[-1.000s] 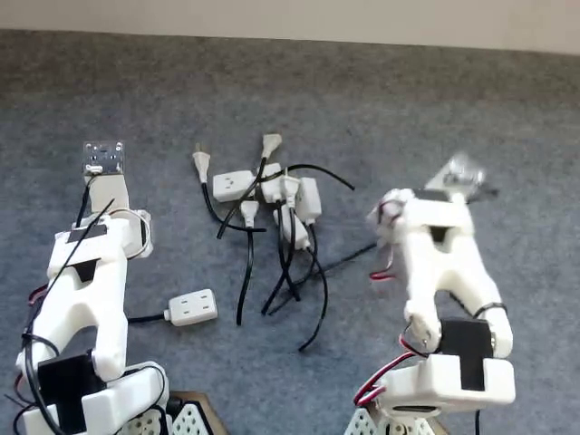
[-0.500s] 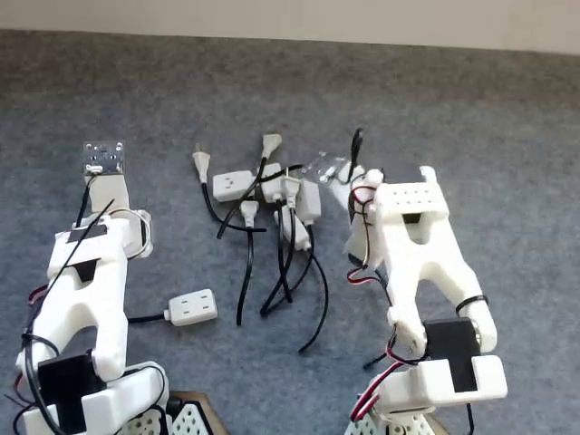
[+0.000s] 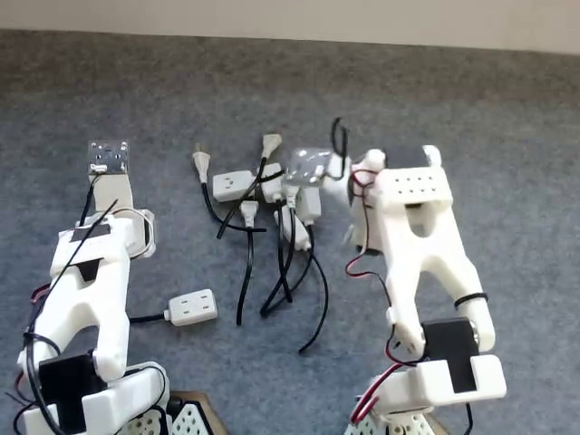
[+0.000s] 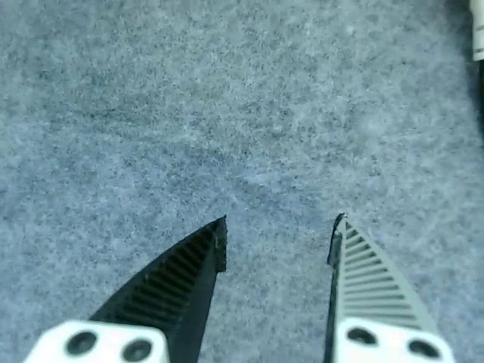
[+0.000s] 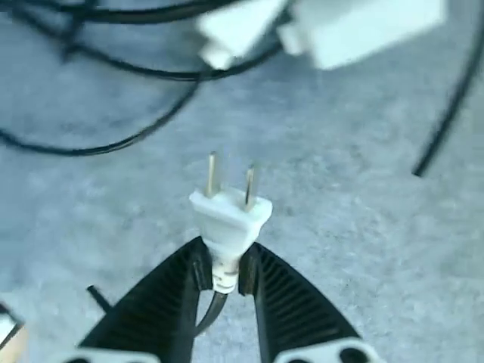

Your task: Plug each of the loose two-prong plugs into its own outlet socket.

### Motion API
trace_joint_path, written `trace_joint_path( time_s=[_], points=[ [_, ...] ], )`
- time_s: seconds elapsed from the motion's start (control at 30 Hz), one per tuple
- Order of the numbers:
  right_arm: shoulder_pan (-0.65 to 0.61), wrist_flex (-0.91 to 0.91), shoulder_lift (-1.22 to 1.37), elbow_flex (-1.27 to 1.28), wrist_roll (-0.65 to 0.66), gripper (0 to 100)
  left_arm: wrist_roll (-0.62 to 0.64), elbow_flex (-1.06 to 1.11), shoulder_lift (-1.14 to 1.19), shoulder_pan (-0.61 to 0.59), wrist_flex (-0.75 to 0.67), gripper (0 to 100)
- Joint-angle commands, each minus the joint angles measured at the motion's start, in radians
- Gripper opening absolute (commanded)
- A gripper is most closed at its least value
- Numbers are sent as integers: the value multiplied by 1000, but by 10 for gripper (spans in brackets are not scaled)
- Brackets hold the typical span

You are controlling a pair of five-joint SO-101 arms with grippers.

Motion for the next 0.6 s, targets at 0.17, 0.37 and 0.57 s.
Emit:
trace_joint_path(
  time_s=[0.17,0.37,0.57],
  points=[
    [-48,-252,-19,252,-117,8,6,-4,-4,18,-15,235],
    [-31,-394,-28,440,-273,34,6,4,-4,18,-15,235],
    [39,-394,-28,486,-216,265,6,4,-4,18,-15,235]
  ],
)
